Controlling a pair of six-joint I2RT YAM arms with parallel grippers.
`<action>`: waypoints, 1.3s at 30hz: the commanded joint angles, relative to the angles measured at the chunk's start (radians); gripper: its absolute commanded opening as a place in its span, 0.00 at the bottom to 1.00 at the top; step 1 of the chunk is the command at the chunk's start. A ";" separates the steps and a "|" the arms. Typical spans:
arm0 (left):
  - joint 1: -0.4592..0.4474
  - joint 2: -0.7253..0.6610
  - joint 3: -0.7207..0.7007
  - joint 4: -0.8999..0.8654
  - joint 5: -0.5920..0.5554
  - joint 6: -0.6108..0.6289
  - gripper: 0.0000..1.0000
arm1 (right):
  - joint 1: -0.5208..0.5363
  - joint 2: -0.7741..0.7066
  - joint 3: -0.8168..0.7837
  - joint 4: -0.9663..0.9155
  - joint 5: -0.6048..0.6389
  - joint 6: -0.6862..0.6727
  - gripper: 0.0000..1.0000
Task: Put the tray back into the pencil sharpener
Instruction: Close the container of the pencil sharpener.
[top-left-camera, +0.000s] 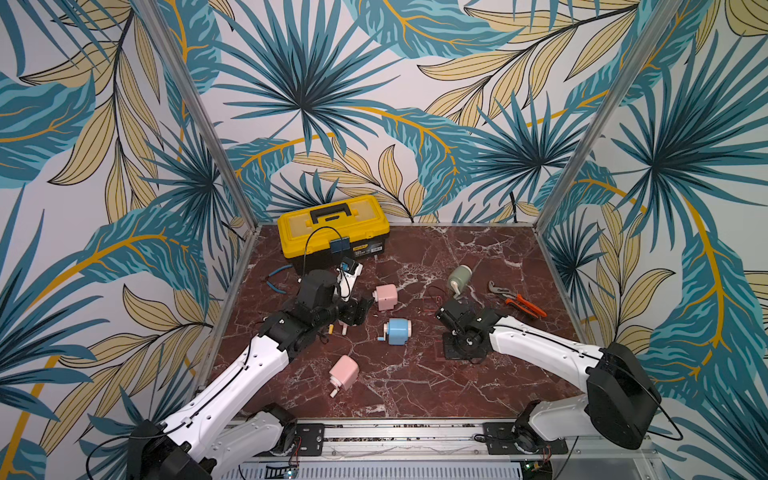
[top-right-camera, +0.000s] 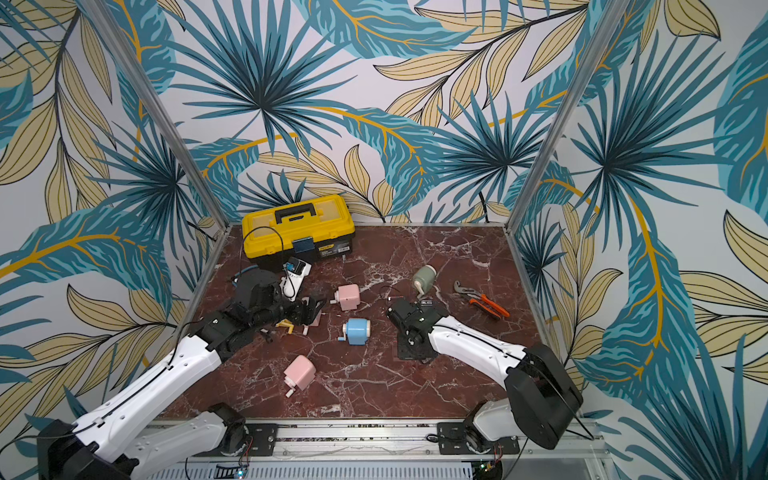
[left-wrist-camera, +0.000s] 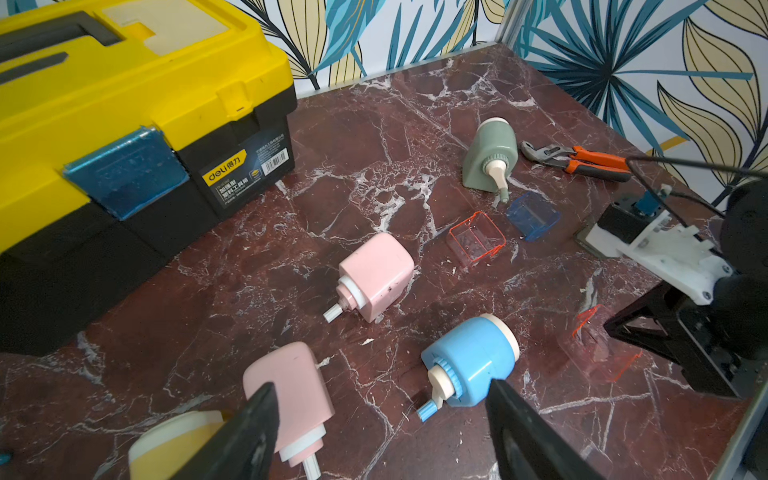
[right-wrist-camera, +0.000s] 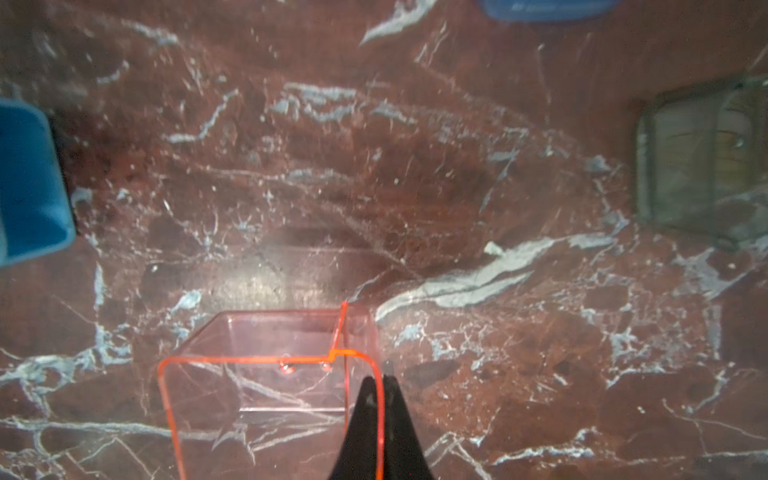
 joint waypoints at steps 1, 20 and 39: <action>0.003 -0.032 -0.027 0.012 0.019 0.010 0.80 | 0.057 0.001 -0.033 -0.025 0.031 0.082 0.06; 0.002 -0.242 -0.147 -0.098 -0.007 -0.156 0.77 | 0.155 0.060 -0.055 0.048 0.037 0.117 0.24; -0.300 -0.180 -0.073 -0.550 -0.259 -0.452 0.83 | 0.155 -0.095 -0.049 0.001 0.127 0.123 0.57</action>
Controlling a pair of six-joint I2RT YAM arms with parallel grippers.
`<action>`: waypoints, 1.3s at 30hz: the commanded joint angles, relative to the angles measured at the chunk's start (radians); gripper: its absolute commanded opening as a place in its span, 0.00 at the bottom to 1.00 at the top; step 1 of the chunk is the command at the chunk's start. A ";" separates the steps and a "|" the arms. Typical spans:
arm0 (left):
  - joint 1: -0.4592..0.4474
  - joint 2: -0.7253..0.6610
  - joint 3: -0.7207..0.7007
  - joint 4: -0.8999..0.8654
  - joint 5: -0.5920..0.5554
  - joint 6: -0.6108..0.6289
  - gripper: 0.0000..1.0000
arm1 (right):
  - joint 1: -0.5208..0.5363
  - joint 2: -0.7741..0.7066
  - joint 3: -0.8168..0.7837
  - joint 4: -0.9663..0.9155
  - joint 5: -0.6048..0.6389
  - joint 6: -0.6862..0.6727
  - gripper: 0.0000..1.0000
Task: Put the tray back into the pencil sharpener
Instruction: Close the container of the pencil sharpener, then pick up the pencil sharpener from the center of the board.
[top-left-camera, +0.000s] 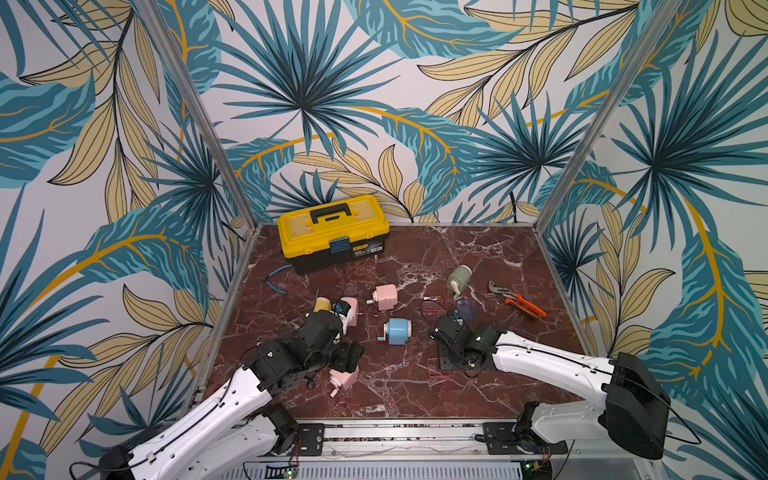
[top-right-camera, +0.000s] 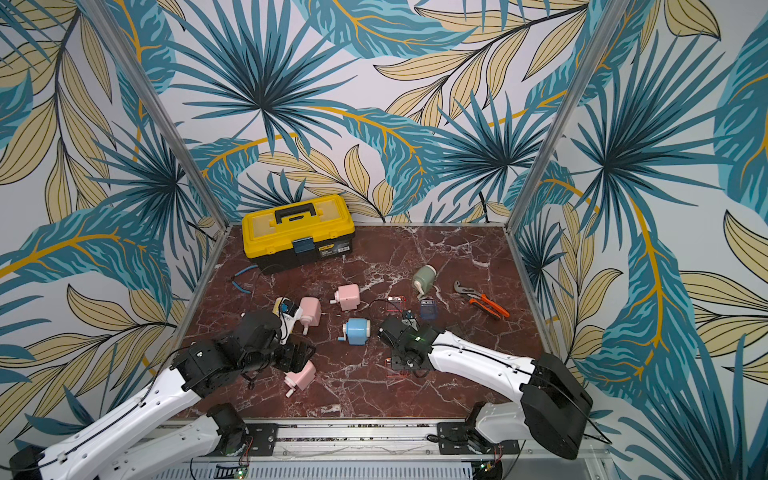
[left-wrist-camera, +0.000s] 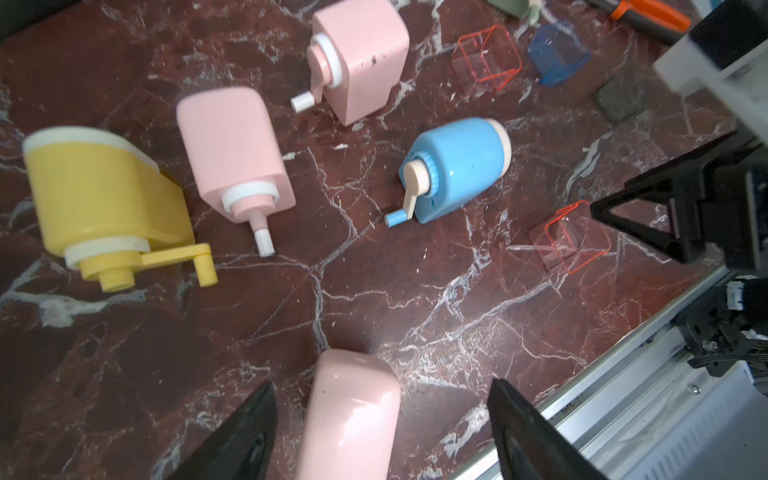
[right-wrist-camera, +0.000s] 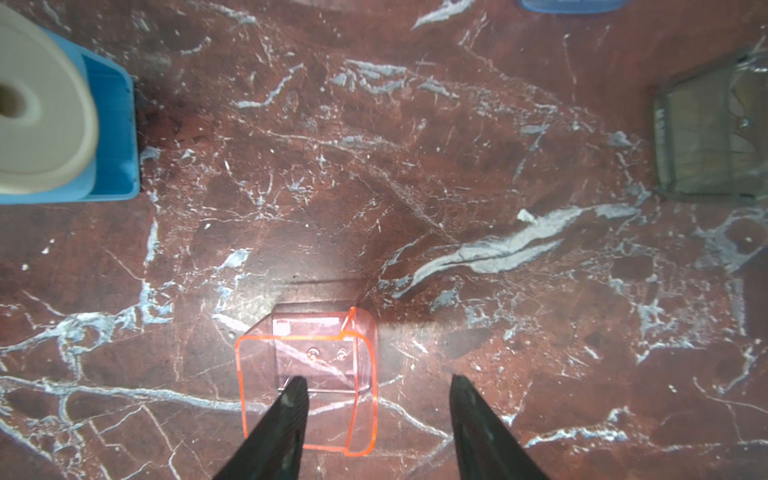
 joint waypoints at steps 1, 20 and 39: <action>-0.059 0.035 0.030 -0.115 -0.109 -0.129 0.83 | 0.004 -0.013 -0.004 -0.030 0.025 0.010 0.57; -0.139 0.404 0.046 -0.158 -0.074 -0.210 0.87 | 0.004 -0.057 -0.055 -0.019 0.030 0.020 0.57; -0.220 0.418 0.067 -0.153 -0.102 -0.171 0.52 | 0.003 -0.068 -0.064 -0.009 0.020 0.032 0.56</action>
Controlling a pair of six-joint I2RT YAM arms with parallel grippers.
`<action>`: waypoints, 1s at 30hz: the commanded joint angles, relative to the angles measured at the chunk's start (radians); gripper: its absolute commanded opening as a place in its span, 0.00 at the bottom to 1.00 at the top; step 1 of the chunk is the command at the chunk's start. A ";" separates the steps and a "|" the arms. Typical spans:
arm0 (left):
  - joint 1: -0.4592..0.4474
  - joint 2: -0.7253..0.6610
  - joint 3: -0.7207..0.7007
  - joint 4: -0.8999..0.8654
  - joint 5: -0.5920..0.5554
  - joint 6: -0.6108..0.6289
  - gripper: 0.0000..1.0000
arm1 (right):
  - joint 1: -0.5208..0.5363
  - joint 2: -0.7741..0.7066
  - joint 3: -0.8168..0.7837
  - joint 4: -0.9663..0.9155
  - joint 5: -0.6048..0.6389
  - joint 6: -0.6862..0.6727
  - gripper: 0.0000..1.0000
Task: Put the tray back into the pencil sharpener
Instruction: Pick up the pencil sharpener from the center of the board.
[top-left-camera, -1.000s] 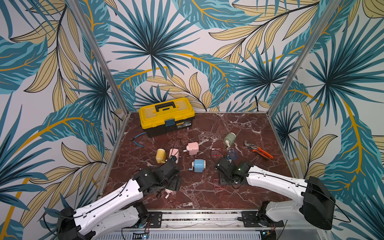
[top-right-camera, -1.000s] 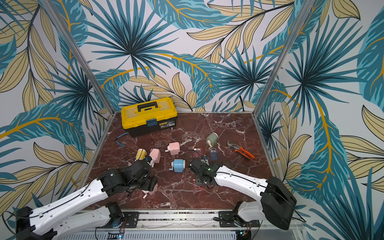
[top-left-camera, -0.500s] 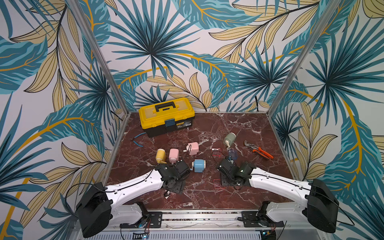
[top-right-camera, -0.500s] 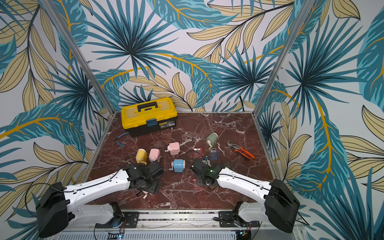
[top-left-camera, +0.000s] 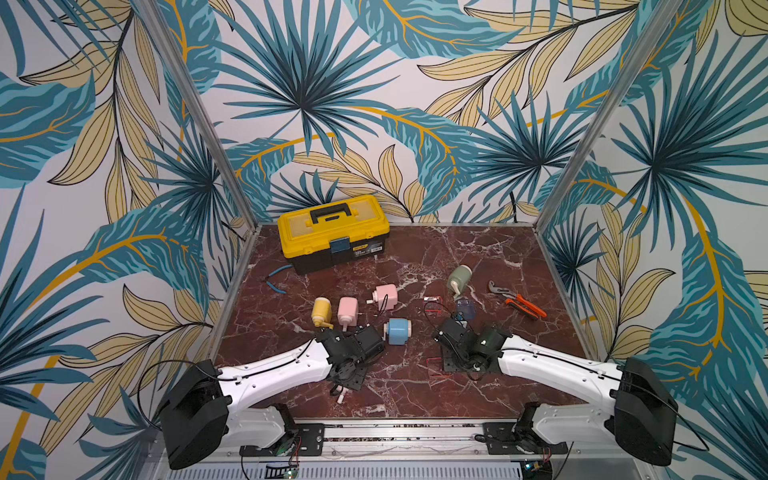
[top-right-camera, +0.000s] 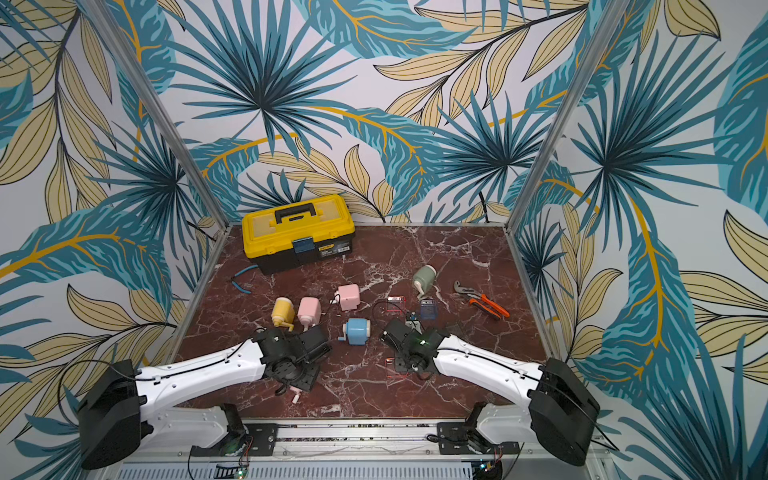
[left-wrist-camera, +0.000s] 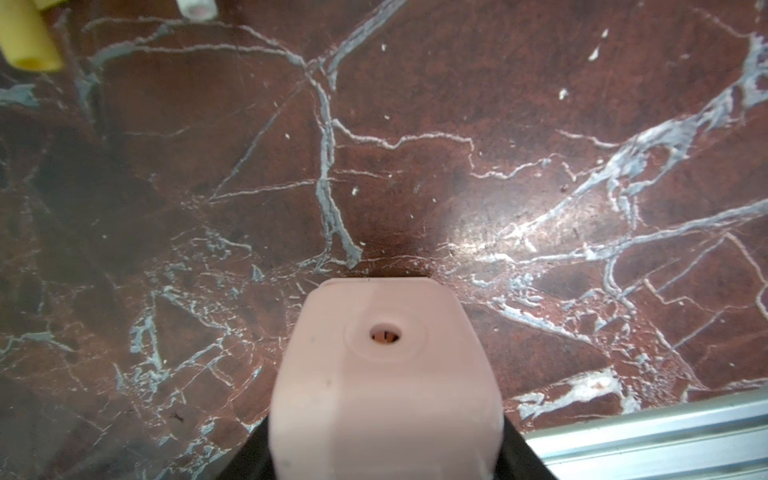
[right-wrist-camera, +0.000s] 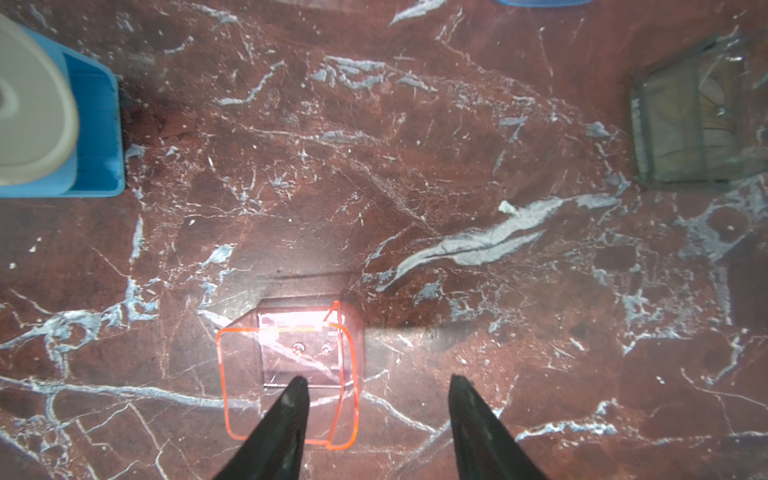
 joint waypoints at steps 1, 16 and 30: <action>-0.043 -0.029 0.058 0.002 -0.018 0.058 0.52 | 0.003 -0.031 -0.029 -0.006 0.010 0.020 0.56; -0.169 0.135 0.214 0.293 0.145 0.777 0.49 | -0.107 -0.191 -0.160 0.054 -0.100 0.013 0.56; -0.076 0.296 0.292 0.326 0.230 0.959 0.50 | -0.120 -0.227 -0.202 0.094 -0.145 0.023 0.55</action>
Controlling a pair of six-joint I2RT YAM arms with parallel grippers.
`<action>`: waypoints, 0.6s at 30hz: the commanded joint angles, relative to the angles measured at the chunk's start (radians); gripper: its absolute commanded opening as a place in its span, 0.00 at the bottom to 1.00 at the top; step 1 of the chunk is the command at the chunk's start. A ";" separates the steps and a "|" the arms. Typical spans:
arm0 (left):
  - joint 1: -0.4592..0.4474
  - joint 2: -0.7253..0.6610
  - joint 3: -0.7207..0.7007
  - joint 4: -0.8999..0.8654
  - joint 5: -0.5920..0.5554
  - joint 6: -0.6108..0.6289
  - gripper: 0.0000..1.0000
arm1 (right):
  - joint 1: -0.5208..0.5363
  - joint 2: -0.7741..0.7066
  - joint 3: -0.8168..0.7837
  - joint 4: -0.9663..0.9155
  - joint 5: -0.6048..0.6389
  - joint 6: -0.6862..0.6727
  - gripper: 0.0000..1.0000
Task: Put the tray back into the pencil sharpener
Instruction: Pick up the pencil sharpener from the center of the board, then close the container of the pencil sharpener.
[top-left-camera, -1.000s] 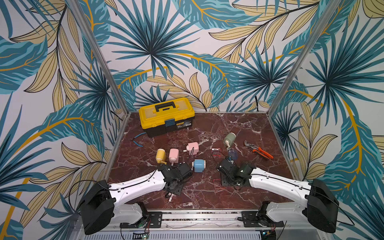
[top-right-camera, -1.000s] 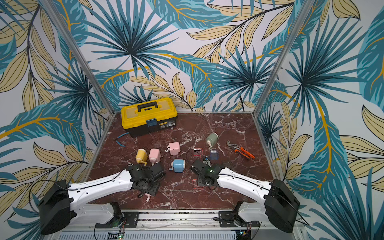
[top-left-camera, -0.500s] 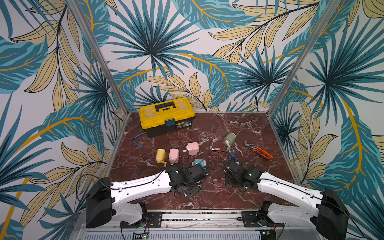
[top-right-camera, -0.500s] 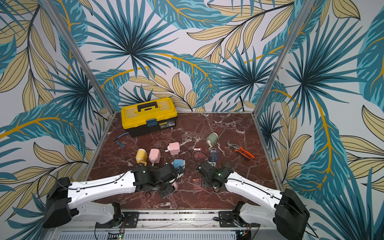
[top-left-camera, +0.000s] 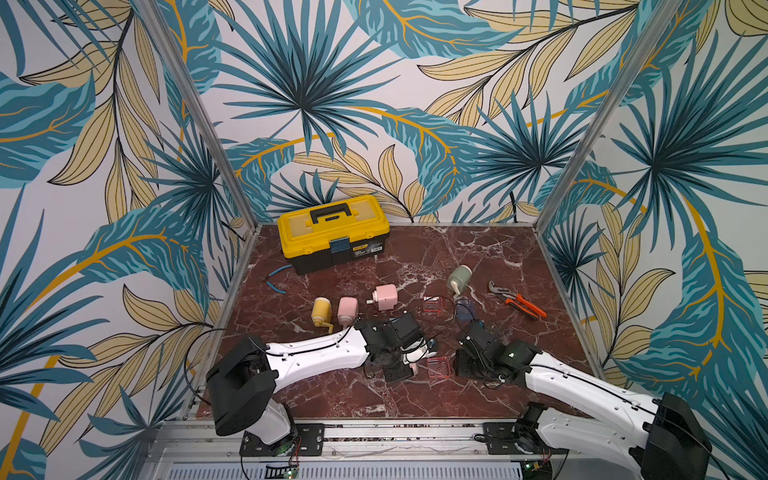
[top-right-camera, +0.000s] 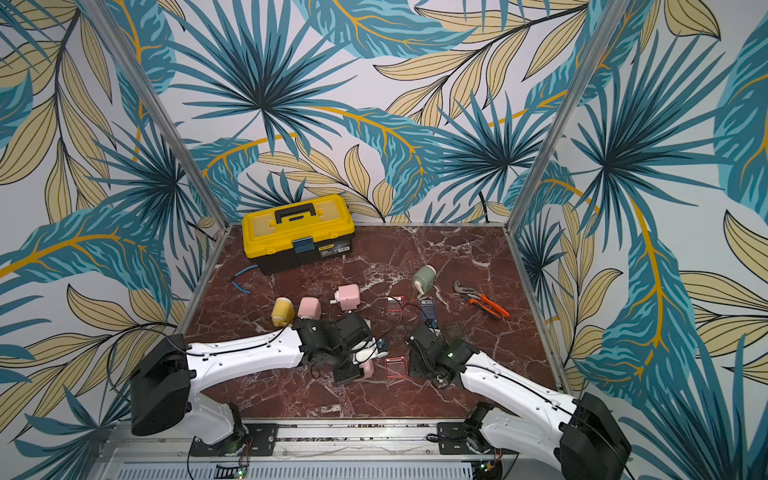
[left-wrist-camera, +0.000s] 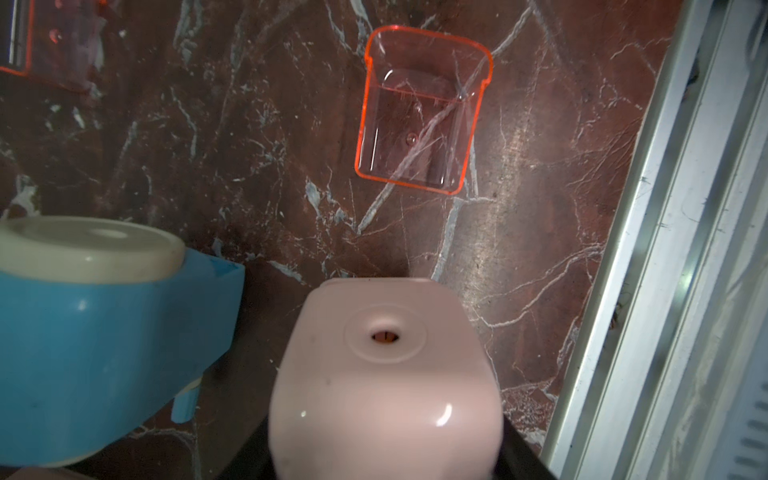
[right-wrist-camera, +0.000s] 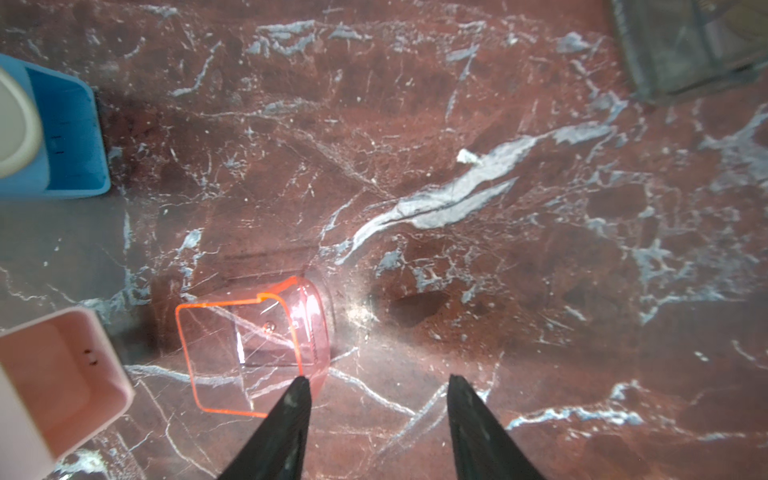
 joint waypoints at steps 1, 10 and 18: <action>0.005 0.024 0.037 0.027 0.014 0.071 0.50 | -0.002 0.006 -0.011 0.020 -0.013 0.011 0.55; 0.004 0.067 0.048 0.019 -0.006 0.108 0.54 | -0.003 0.010 -0.009 0.013 -0.009 0.019 0.55; 0.004 0.081 0.054 0.011 -0.016 0.107 0.77 | -0.003 0.023 -0.006 0.016 -0.011 0.019 0.55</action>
